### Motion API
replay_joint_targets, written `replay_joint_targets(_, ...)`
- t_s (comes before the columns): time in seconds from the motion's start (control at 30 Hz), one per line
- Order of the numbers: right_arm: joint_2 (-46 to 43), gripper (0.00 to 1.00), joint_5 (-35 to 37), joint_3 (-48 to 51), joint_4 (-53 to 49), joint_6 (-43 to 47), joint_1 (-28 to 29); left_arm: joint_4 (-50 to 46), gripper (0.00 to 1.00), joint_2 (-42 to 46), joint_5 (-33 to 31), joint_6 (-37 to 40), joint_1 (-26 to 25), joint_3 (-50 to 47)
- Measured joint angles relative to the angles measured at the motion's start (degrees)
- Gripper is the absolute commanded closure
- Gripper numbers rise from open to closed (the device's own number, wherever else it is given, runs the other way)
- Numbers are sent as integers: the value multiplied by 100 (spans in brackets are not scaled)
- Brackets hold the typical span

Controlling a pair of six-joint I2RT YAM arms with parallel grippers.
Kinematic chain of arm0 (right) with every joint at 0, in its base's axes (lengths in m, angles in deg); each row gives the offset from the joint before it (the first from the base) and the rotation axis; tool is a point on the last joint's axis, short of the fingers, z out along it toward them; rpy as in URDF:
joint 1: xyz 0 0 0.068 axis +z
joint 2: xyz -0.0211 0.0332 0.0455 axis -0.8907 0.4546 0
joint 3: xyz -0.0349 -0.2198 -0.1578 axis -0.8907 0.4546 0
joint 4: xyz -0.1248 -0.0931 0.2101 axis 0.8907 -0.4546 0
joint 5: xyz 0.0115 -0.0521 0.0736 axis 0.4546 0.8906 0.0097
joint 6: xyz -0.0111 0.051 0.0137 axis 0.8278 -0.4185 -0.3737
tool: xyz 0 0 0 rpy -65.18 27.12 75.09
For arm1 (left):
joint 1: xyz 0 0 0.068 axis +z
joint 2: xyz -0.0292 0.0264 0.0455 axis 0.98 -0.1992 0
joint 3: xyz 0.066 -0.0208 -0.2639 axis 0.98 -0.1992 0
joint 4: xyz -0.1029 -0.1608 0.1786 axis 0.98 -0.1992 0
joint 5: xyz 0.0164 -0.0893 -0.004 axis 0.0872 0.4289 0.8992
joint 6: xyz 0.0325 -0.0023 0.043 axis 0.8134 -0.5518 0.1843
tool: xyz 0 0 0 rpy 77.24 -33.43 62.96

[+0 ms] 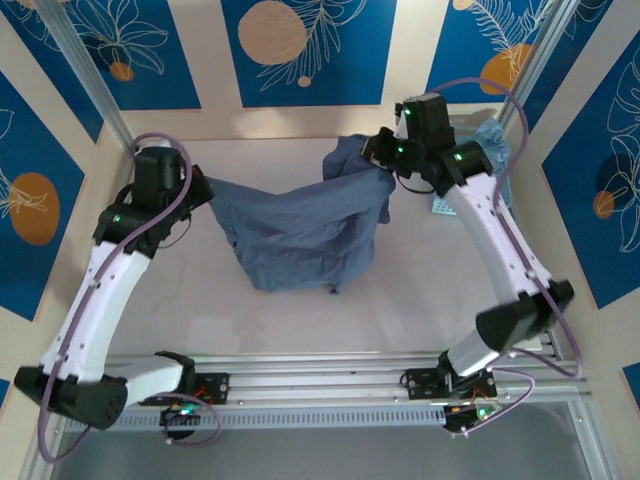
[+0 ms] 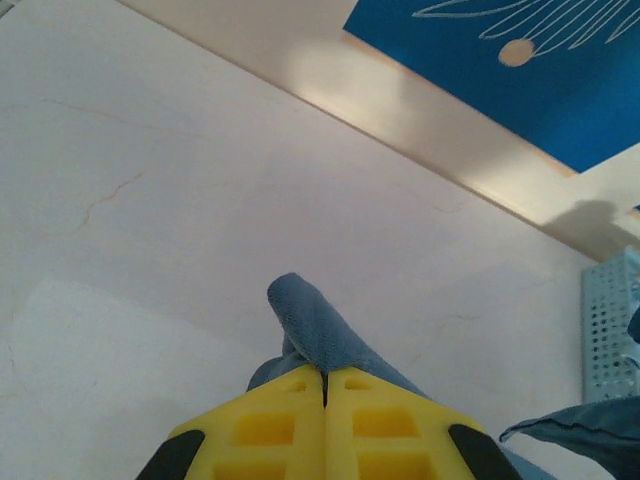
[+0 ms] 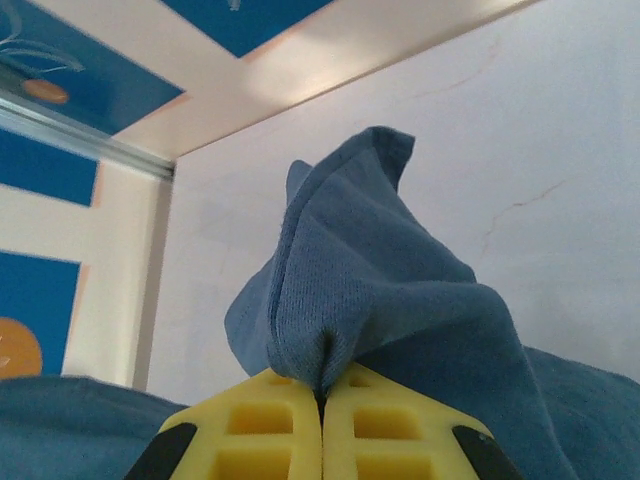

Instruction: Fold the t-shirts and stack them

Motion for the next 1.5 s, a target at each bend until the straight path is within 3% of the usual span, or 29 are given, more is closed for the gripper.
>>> replay_joint_targets(0.07, 518, 90, -131, -223, -72, -92, -173, 9, 100, -363, 63, 42, 109, 90)
replay_joint_targets(0.1, 903, 80, -262, -400, -153, -162, -297, 28, 94, -638, 142, 44, 234, 162)
replay_joint_targets(0.13, 1248, 67, -348, -590, -238, -227, -400, 33, 71, -951, 254, 37, 385, 258)
replay_joint_targets(0.17, 1641, 56, -413, -809, -299, -258, -511, 46, 55, -1322, 391, 66, 538, 391)
replay_joint_targets(0.27, 2524, 40, -492, -1237, -505, -317, -723, 87, 38, -2243, 640, 55, 730, 667)
replay_joint_targets(0.4, 2789, 34, -389, -905, -835, -365, -885, -31, 36, -2481, 901, 59, 625, 330)
replay_joint_targets(0.67, 588, 36, -295, 2221, -702, -448, -577, -328, 36, -994, 2006, -697, -24, -2361)
replay_joint_targets(0.83, 149, 34, -295, 3318, -455, -417, -396, -140, 30, -1084, 2564, -1333, -487, -3171)
replay_joint_targets(0.97, 424, 34, -291, 3467, -221, -269, -437, 439, 32, -1751, 2798, -1648, -555, -3126)
replay_joint_targets(1.1, 973, 35, -234, 3252, -42, -92, -540, 590, 43, -2559, 2863, -1714, -656, -2806)
replay_joint_targets(1.3, 2020, 40, -83, 2557, 190, 140, -662, 581, 85, -3075, 2765, -1755, -706, -2280)
replay_joint_targets(1.37, 2347, 49, -74, 2273, 214, 184, -684, 579, 99, -3178, 2601, -1679, -708, -2079)
replay_joint_targets(1.5, 2745, 81, -81, 1880, 269, 328, -682, 579, 100, -3202, 2308, -1683, -706, -1696)
